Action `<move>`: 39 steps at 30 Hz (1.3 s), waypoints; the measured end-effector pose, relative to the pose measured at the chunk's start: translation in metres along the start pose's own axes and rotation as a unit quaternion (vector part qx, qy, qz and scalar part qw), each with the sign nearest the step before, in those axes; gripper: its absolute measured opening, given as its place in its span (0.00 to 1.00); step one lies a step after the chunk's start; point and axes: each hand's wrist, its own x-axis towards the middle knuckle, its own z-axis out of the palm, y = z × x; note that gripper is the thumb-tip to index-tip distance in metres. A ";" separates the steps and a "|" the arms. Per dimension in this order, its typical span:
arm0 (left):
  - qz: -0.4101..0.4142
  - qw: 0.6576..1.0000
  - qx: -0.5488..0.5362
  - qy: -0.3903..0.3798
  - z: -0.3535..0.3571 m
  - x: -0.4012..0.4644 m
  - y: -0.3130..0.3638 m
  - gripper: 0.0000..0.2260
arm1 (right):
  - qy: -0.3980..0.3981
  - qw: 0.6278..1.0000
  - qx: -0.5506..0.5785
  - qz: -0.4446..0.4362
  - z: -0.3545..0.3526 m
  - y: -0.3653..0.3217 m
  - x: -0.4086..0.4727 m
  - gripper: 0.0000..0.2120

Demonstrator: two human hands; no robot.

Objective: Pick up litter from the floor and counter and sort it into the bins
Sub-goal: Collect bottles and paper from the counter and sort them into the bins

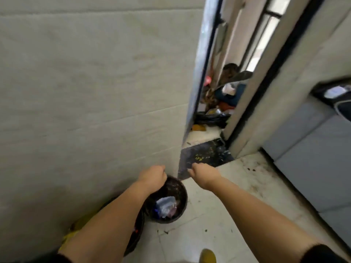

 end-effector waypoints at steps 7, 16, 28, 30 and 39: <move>0.263 0.953 0.118 -0.096 0.049 -0.011 0.202 0.13 | 0.069 0.955 0.110 0.266 0.007 0.171 -0.146 0.21; 0.504 0.812 0.237 -0.173 0.176 -0.142 0.405 0.15 | 0.141 0.810 0.204 0.532 0.080 0.298 -0.409 0.21; 0.606 0.726 0.275 -0.170 0.309 -0.349 0.521 0.15 | 0.194 0.744 0.191 0.610 0.168 0.353 -0.632 0.20; 0.631 0.704 0.279 -0.168 0.328 -0.379 0.541 0.15 | 0.203 0.735 0.200 0.615 0.178 0.365 -0.659 0.19; 0.704 0.623 0.293 -0.175 0.396 -0.427 0.652 0.14 | 0.231 0.677 0.222 0.663 0.184 0.464 -0.725 0.19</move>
